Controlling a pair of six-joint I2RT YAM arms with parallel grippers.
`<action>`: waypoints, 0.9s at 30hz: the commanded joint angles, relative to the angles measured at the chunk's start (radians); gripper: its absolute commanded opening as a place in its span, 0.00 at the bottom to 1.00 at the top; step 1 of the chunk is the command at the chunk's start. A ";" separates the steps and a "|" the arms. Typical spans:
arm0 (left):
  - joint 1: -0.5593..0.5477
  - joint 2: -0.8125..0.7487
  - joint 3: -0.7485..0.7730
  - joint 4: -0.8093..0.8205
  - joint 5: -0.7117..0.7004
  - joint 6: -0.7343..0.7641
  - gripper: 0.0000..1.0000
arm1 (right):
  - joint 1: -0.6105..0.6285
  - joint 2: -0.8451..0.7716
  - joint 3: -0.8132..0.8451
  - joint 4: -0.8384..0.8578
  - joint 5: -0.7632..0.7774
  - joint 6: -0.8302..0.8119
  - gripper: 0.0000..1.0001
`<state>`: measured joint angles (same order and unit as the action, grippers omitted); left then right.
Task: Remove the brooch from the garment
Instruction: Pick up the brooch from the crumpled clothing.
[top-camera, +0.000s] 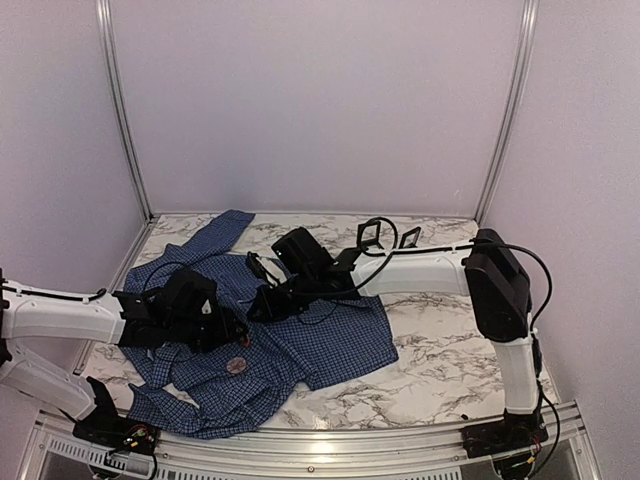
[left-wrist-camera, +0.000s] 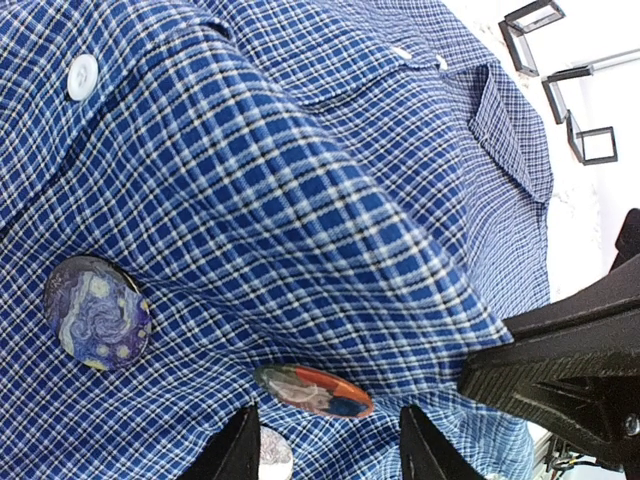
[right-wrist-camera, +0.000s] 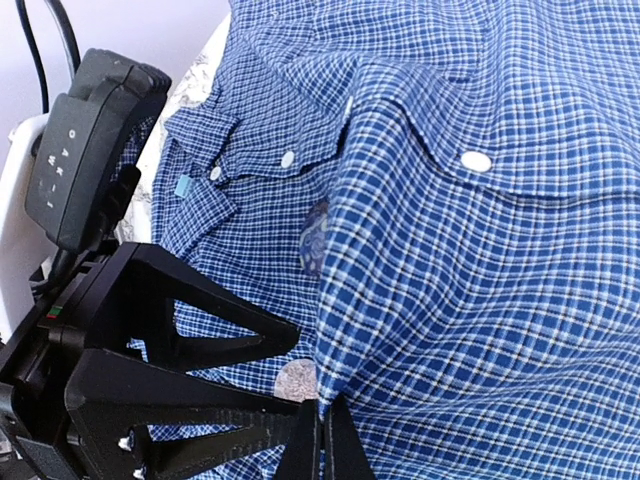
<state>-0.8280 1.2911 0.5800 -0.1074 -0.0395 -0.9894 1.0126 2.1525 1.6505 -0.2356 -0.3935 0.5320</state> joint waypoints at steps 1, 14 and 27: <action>0.005 -0.030 -0.016 0.008 -0.024 -0.018 0.50 | -0.001 -0.027 0.002 0.066 -0.065 0.036 0.00; 0.007 -0.072 -0.044 -0.020 -0.064 -0.033 0.43 | 0.013 -0.026 0.022 0.064 -0.054 0.048 0.00; 0.006 -0.100 -0.023 -0.046 -0.053 -0.019 0.29 | 0.033 -0.020 0.048 0.032 -0.024 0.032 0.00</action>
<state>-0.8265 1.2194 0.5480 -0.1184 -0.0910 -1.0252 1.0317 2.1525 1.6524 -0.1955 -0.4309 0.5728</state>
